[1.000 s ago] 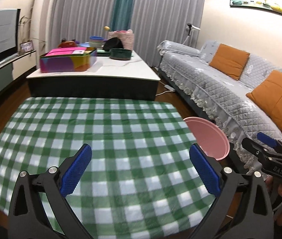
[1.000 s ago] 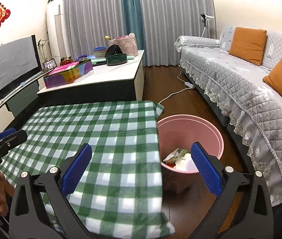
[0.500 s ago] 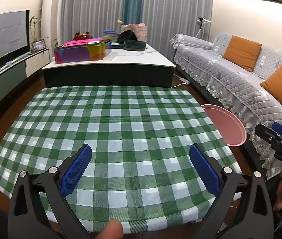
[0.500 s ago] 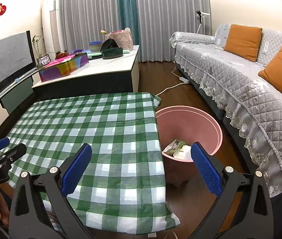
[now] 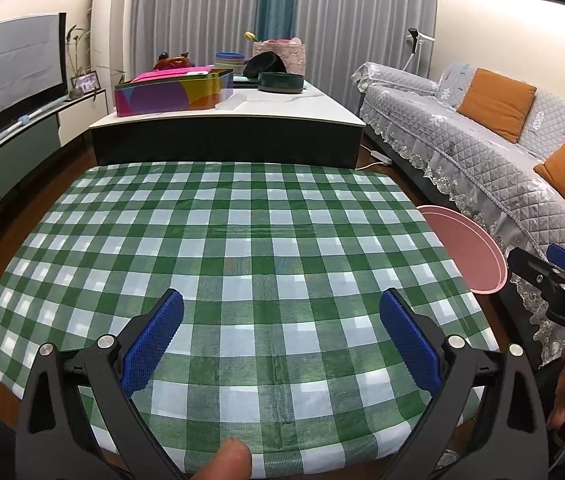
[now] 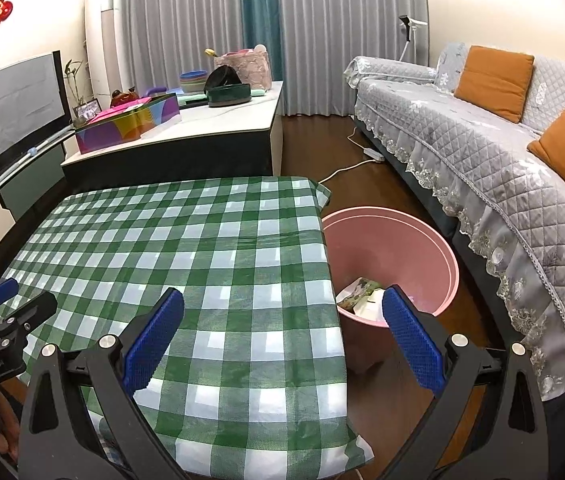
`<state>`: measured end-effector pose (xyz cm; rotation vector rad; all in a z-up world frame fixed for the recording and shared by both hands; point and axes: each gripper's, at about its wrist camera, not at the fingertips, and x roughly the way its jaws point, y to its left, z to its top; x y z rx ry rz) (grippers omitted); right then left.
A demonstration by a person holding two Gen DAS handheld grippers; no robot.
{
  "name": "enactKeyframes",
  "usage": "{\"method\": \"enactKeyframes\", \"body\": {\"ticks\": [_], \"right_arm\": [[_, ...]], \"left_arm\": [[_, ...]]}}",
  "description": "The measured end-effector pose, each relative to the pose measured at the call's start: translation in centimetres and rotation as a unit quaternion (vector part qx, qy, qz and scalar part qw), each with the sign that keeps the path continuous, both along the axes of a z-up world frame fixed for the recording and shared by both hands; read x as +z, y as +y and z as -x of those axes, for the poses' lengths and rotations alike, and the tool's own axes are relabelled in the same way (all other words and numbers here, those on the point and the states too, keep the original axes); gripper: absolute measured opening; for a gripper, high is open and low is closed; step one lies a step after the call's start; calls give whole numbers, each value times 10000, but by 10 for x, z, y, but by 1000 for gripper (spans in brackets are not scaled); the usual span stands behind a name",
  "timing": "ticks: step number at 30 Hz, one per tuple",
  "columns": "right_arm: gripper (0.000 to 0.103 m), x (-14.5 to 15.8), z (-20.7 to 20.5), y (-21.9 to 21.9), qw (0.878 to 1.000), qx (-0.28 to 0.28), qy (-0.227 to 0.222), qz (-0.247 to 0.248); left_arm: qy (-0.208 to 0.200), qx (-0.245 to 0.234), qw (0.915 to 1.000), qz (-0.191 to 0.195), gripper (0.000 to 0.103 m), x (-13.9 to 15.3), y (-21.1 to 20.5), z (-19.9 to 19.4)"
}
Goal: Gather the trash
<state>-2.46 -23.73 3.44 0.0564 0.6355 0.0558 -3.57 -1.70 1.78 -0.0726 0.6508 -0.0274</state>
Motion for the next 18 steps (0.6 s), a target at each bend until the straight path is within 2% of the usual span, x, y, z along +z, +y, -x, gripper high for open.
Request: {"method": "enactKeyframes", "body": {"ticks": [18], "right_arm": [[98, 4, 4, 2, 9999, -5, -84, 113]], "left_arm": [[-33, -13, 10000, -24, 95, 2, -1, 0]]}}
